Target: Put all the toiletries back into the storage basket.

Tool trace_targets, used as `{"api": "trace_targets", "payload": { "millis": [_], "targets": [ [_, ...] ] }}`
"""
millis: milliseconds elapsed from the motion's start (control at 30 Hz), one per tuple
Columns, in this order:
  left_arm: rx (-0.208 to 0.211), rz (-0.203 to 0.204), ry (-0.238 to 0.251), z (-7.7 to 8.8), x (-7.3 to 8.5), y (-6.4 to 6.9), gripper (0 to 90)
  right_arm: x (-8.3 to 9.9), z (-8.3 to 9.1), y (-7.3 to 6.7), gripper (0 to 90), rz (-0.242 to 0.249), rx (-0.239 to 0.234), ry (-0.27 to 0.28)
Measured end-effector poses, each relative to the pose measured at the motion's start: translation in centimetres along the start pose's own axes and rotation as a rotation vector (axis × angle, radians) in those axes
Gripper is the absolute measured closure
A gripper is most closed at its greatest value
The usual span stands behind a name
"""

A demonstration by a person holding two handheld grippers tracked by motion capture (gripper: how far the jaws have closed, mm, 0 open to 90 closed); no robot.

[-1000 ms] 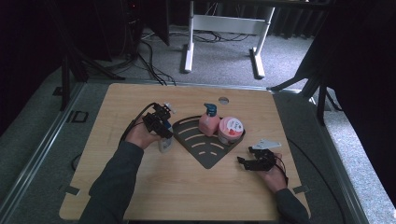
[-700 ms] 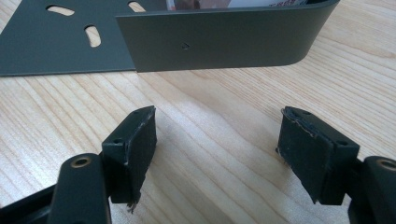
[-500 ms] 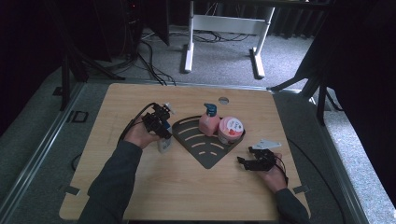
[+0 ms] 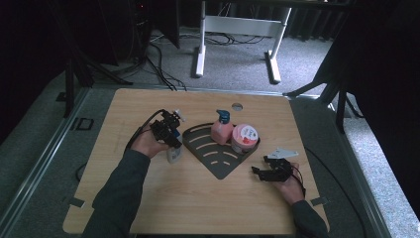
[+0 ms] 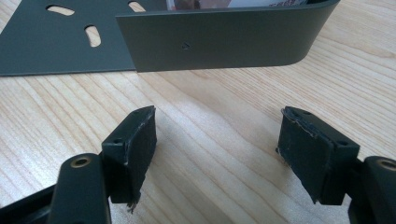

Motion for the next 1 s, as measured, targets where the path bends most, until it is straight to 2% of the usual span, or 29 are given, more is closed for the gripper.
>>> {"api": "trace_targets", "payload": {
  "millis": [367, 500, 633, 833, 1000],
  "targets": [
    [-0.022, -0.027, 0.001, 0.1, 0.1, 0.4, 55.1, 0.0, 0.0, 0.0, 27.8, 0.0, 0.0, 0.0],
    [-0.014, -0.028, 0.003, 0.1, 0.1, 0.4, 55.3, 0.0, 0.0, 0.0, 27.8, -0.001, -0.001, 0.0],
    [-0.017, -0.046, 0.007, 0.1, 0.2, 0.5, 55.5, 0.0, 0.0, 0.0, 27.8, -0.002, -0.001, 0.0],
    [-0.008, -0.08, -0.003, 0.3, 0.5, 1.2, 55.5, 0.0, 0.0, 0.0, 27.8, -0.001, -0.001, 0.0],
    [0.003, -0.089, 0.004, 0.3, 0.8, 1.8, 55.6, 0.0, 0.0, 0.0, 27.8, -0.001, -0.001, 0.0]
  ]
}}
Point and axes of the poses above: each handheld gripper's, and its own axes: z roughly backward along the jaws, x roughly out of its underside, y roughly to its right, the point moved 6 cm from there along -z, roughly forward along the jaws, and after that the axes turned 12 degrees about z, right-handed, at the moved point
